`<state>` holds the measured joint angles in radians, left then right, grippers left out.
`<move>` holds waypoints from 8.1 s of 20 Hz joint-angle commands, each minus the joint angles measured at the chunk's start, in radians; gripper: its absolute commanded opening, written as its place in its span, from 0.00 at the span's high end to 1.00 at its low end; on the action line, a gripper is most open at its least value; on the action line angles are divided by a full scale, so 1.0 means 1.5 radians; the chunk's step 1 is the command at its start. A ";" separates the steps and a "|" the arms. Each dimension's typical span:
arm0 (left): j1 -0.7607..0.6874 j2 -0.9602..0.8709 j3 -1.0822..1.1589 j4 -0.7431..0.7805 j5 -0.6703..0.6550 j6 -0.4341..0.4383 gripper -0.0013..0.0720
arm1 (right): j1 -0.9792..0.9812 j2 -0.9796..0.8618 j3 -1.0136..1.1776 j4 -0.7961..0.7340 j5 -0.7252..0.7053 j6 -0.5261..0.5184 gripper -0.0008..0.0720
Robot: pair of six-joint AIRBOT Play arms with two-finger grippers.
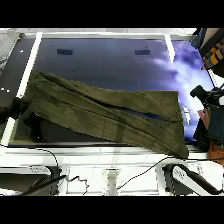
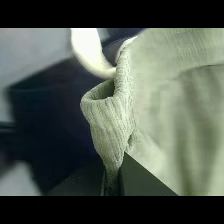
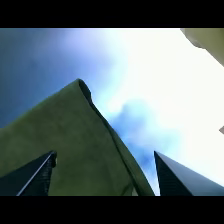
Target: Fold the clothes and pants, and hang the long-sleeved shirts on hangers.
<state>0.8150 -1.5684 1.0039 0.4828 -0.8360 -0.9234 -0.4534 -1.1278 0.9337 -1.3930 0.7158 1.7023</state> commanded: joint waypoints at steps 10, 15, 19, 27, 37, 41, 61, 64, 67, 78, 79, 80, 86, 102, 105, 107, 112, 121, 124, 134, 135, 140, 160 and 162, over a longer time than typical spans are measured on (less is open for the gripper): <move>0.140 0.281 0.010 0.583 -0.202 -0.291 0.92 | -0.001 -0.076 0.026 -0.016 -0.016 -0.037 0.07; 0.139 0.277 -0.014 0.644 -0.213 -0.337 0.92 | -0.001 -0.122 0.031 0.063 0.008 -0.155 0.12; 0.134 0.277 -0.023 0.630 -0.213 -0.337 0.92 | 0.000 -0.238 0.106 0.257 0.113 -0.373 0.12; 0.121 0.277 -0.023 0.567 -0.178 -0.337 0.92 | 0.064 -0.454 0.349 0.295 0.179 -0.453 0.12; 0.101 0.277 -0.023 0.568 -0.150 -0.337 0.92 | 0.117 -0.506 0.387 0.179 0.132 -0.427 0.85; 0.101 0.277 -0.023 0.568 -0.143 -0.337 0.92 | 0.114 -0.500 0.416 0.174 0.065 -0.383 0.97; 0.100 0.278 -0.129 0.466 -0.034 -0.334 0.92 | 0.101 -0.517 0.513 0.174 -0.136 -0.216 0.21; 0.100 0.278 -0.129 0.390 -0.014 -0.300 0.92 | 0.092 -0.492 0.522 0.151 -0.064 -0.218 0.17; 0.100 0.278 -0.129 0.351 -0.016 -0.228 0.92 | 0.068 -0.437 0.525 0.135 0.033 -0.218 0.29; 0.101 0.278 -0.129 0.351 -0.013 -0.226 0.92 | -0.013 -0.414 0.468 0.037 0.542 -0.207 0.97; 0.100 0.278 -0.129 0.351 -0.013 -0.226 0.92 | -0.024 -0.396 0.458 0.040 0.565 -0.230 0.97; 0.100 0.278 -0.129 0.351 -0.013 -0.226 0.92 | -0.031 -0.370 0.437 0.044 0.574 -0.263 0.96; 0.101 0.278 -0.129 0.351 0.000 -0.164 0.92 | -0.121 -0.155 0.112 0.071 0.570 -0.467 0.92; 0.101 0.277 -0.129 0.351 0.002 -0.165 0.92 | -0.020 -0.198 -0.089 0.157 0.209 -0.465 0.94; 0.101 0.277 -0.129 0.351 0.002 -0.165 0.92 | -0.001 -0.198 -0.034 0.159 0.166 -0.459 0.97; 0.101 0.277 -0.129 0.351 0.003 -0.165 0.92 | 0.000 -0.198 0.029 0.159 0.134 -0.434 0.96; 0.101 0.277 -0.130 0.351 0.001 -0.165 0.92 | 0.006 -0.201 0.094 0.225 -0.042 -0.378 0.97; 0.101 0.278 -0.191 0.359 -0.026 -0.182 0.92 | 0.082 -0.276 0.094 0.232 -0.235 -0.263 0.89; 0.101 0.278 -0.199 0.358 -0.026 -0.182 0.92 | 0.082 -0.268 0.094 0.196 -0.228 -0.264 0.19; 0.101 0.278 -0.198 0.358 -0.025 -0.182 0.92 | -0.102 -0.135 0.075 -0.007 0.238 -0.355 0.97; 0.101 0.278 -0.198 0.358 -0.025 -0.182 0.92 | -0.131 -0.135 0.051 0.015 0.276 -0.393 0.97; 0.101 0.278 -0.198 0.358 -0.026 -0.182 0.92 | -0.223 -0.137 -0.102 0.222 0.255 -0.427 0.28; 0.101 0.278 -0.185 0.293 -0.070 -0.182 0.92 | -0.104 -0.174 -0.172 0.480 -0.027 -0.425 0.97; 0.101 0.280 -0.153 0.288 -0.140 -0.182 0.92 | -0.104 -0.170 -0.126 0.475 0.060 -0.425 0.97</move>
<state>0.9657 -1.1507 0.7361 0.9531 -0.9379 -1.1969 -0.6353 -1.3888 0.6842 -0.7078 0.6968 1.0649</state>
